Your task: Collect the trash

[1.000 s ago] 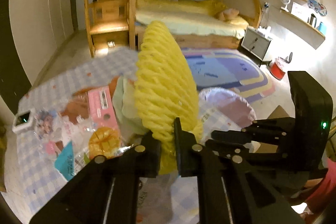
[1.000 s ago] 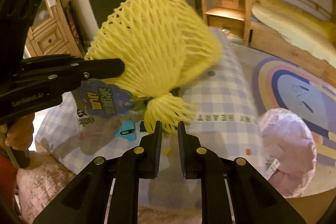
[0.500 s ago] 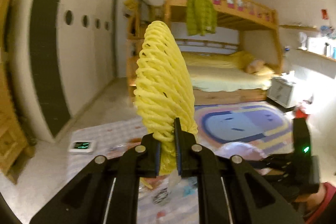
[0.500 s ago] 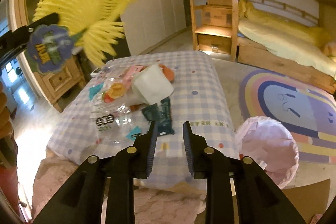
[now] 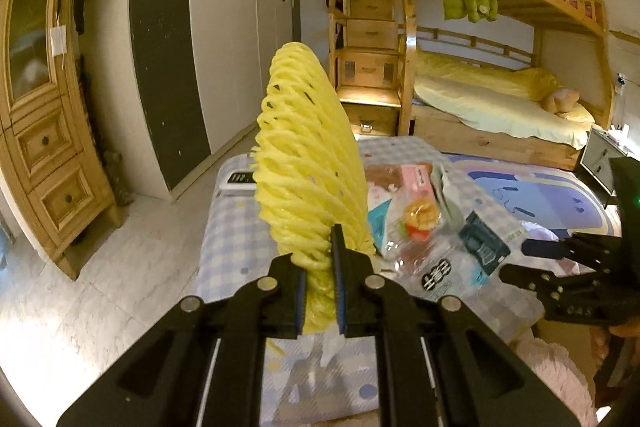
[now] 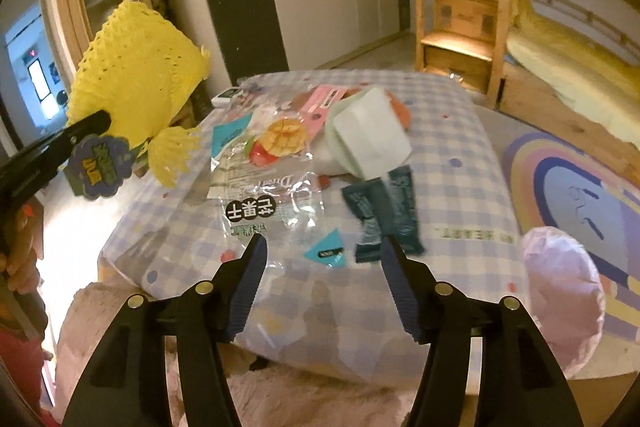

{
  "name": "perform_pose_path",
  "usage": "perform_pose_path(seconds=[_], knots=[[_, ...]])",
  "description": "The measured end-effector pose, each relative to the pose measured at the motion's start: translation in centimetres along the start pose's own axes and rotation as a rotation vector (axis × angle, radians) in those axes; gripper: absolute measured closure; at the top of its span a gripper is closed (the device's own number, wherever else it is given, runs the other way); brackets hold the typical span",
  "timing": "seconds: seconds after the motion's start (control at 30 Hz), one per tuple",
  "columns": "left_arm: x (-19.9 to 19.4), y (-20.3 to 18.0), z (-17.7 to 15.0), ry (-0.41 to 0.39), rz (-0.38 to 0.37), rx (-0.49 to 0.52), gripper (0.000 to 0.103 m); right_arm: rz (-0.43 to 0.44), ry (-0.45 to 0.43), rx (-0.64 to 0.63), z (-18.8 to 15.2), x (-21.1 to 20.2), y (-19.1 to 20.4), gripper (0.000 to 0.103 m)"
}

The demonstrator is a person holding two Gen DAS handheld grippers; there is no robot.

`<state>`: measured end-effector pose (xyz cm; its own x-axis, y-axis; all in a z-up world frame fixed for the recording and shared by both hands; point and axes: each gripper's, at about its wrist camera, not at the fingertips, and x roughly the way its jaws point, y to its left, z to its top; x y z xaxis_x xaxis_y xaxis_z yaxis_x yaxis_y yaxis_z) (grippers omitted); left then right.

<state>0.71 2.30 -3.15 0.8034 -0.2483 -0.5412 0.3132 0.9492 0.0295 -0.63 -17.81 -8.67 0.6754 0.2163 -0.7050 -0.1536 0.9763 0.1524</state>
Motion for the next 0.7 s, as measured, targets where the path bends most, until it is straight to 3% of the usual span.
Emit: perform_pose_path(seconds=[0.13, 0.27, 0.37, 0.5, 0.7], knots=[[-0.1, 1.2, -1.0, 0.017, -0.07, -0.034, 0.094, 0.008, 0.019, -0.006, 0.5, 1.8, 0.4, 0.043], [-1.1, 1.3, -0.8, -0.032, -0.155, -0.06, 0.094, 0.016, 0.03, -0.011, 0.9, 3.0, 0.5, 0.043], [-1.2, 0.4, -0.2, -0.053, -0.178, -0.031, 0.094, 0.024, 0.035, -0.013, 0.9, 3.5, 0.5, 0.043], [1.3, -1.9, -0.6, 0.014, -0.109, 0.071, 0.094, 0.035, 0.04, -0.004, 0.9, 3.9, 0.3, 0.043], [4.2, -2.8, -1.0, 0.09, -0.092, 0.113, 0.094, 0.065, 0.046, -0.001, 1.3, 4.6, -0.2, 0.043]])
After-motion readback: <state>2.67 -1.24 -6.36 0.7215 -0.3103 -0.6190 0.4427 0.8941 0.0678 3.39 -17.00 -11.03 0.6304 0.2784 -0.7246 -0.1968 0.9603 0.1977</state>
